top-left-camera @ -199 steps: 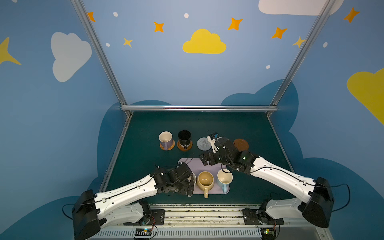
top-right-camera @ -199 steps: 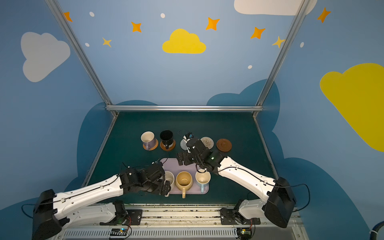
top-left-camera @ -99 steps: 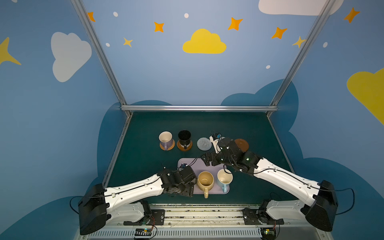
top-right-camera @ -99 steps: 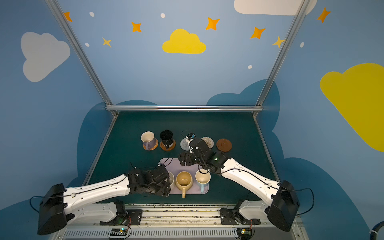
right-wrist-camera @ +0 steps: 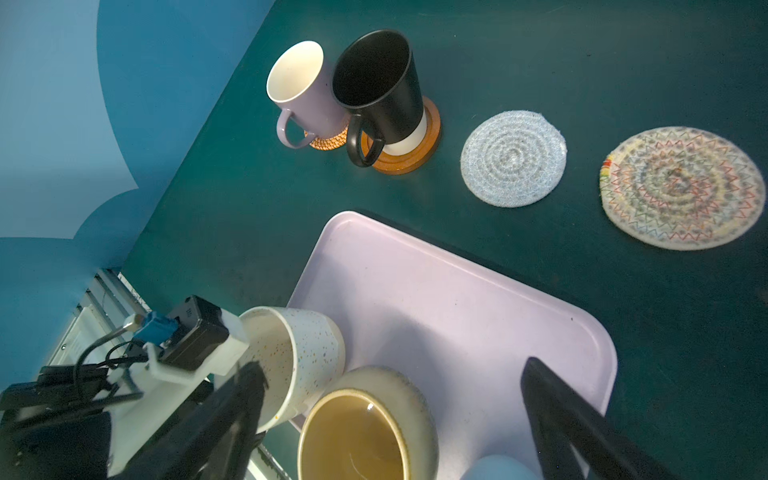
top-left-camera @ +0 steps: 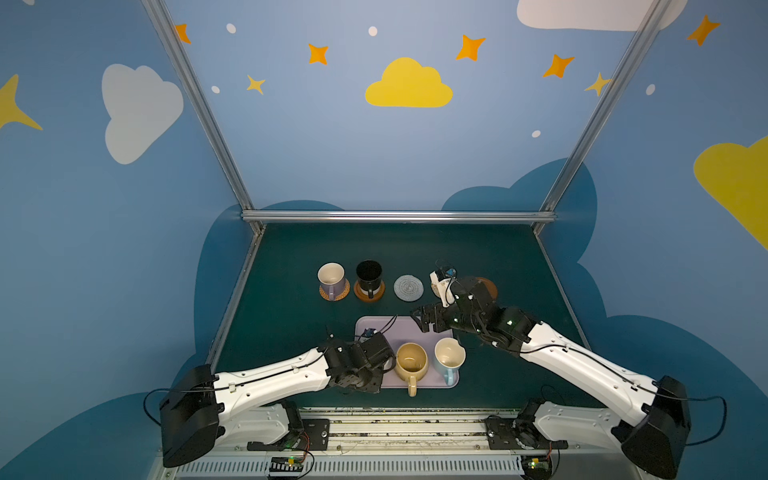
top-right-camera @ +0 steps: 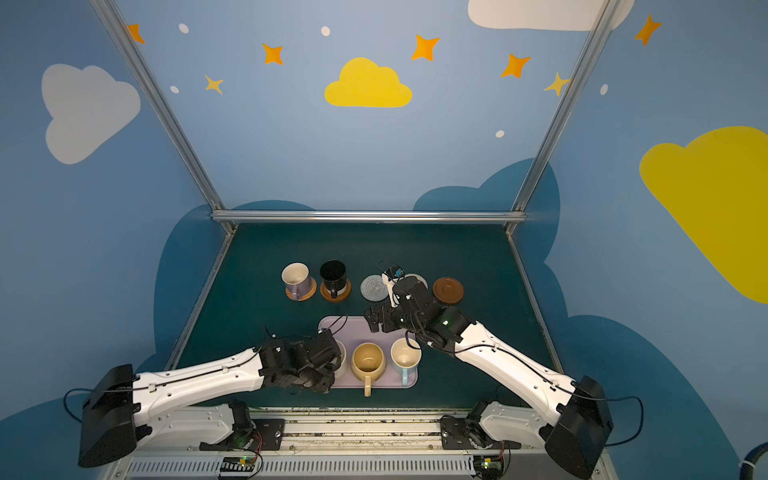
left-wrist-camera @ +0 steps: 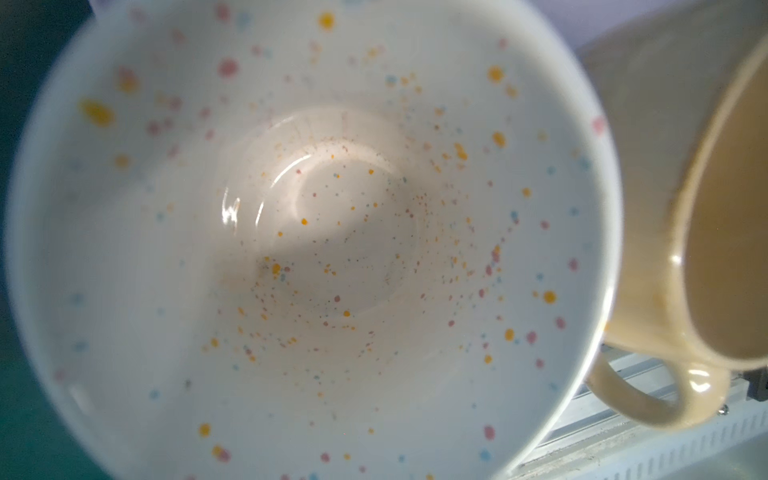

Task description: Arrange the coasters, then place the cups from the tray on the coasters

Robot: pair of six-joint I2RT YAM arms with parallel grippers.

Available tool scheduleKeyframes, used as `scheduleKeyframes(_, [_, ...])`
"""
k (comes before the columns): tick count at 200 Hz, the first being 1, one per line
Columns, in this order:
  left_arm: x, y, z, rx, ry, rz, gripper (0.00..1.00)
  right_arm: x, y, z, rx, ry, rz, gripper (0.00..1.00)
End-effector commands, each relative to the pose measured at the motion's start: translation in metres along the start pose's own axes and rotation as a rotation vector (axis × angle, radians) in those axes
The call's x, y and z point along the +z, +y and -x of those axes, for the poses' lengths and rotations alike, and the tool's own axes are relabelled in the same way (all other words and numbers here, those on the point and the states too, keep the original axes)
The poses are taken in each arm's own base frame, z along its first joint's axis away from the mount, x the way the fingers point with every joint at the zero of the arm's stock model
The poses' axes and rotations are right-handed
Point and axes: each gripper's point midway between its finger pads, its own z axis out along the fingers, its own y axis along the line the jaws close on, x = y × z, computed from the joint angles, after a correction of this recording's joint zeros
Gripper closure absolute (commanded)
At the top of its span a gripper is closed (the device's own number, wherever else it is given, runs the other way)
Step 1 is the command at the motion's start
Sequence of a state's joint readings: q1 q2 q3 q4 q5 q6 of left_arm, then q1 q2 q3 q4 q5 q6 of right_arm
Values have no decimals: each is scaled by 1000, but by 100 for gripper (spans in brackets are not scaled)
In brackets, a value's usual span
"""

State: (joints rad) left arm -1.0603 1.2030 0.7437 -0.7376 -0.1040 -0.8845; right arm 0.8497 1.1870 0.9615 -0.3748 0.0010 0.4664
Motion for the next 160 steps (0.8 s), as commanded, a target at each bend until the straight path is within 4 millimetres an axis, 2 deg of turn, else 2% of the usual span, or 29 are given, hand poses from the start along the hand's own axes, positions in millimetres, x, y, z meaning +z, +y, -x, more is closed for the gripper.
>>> scheduleKeyframes(1, [4,7,0,-5,-7,31,67,-1,6,1,6,11,32,4])
scheduleKeyframes(13, [5,9,1,-4,-13,36,72,-2,12,0,-1,10,70,4])
scheduleKeyframes(28, [7,9,2,-2,-17,39,71,-4,23,-3,-5,27,144,4])
scheduleKeyframes(73, [12,6,5,10,-30,34,72,-13,48,-35,-13,177,340,4])
scheduleKeyframes(115, [19,6,7,20,-25,51,78,-13,42,-56,-9,251,302,4])
scheduleKeyframes(160, [21,7,8,20,-25,65,88,-11,43,-57,-33,231,314,4])
